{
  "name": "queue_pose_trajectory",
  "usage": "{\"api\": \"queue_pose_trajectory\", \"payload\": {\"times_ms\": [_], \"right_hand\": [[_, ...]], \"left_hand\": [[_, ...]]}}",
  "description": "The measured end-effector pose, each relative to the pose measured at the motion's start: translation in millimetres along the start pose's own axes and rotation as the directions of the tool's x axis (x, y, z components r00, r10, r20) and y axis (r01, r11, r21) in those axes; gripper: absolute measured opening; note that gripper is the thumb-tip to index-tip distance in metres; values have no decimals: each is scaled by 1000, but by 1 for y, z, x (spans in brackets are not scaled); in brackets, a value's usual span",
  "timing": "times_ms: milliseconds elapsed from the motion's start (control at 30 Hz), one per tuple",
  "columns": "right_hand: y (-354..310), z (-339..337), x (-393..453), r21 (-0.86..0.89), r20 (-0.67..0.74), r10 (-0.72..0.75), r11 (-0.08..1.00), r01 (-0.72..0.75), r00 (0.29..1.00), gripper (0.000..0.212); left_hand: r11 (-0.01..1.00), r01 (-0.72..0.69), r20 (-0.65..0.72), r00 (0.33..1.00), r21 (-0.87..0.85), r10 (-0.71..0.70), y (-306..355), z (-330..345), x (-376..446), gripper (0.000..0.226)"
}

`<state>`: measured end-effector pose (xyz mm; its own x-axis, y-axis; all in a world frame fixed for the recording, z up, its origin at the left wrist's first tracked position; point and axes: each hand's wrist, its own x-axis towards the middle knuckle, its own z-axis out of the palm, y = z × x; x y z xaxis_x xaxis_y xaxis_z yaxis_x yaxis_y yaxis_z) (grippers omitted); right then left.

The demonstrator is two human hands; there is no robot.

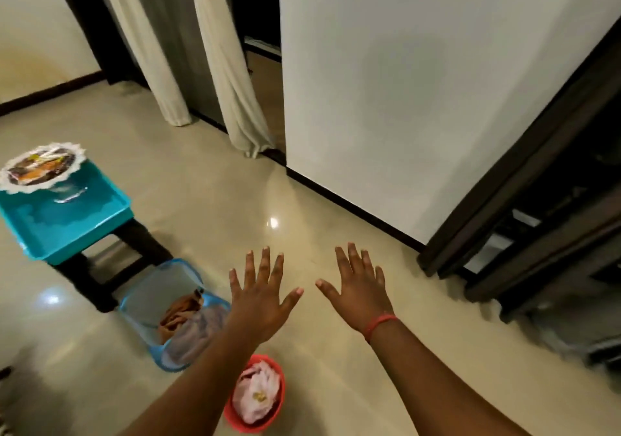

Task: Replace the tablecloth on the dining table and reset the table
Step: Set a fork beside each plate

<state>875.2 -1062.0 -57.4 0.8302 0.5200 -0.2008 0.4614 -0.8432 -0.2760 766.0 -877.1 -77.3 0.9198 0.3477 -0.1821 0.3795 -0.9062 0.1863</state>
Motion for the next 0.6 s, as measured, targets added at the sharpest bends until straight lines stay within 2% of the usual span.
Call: {"api": "queue_pose_trajectory", "payload": {"times_ms": [200, 367, 600], "right_hand": [[70, -27, 63, 34, 13, 11, 999, -11, 1000, 92], [53, -22, 146, 57, 35, -75, 996, 73, 997, 93], [-2, -49, 335, 9, 49, -175, 985, 175, 983, 98]], "left_hand": [[999, 33, 54, 998, -24, -31, 62, -11, 68, 84], [991, 130, 53, 990, -11, -129, 35, -17, 133, 84], [964, 258, 32, 966, -61, -257, -48, -51, 283, 80]]}}
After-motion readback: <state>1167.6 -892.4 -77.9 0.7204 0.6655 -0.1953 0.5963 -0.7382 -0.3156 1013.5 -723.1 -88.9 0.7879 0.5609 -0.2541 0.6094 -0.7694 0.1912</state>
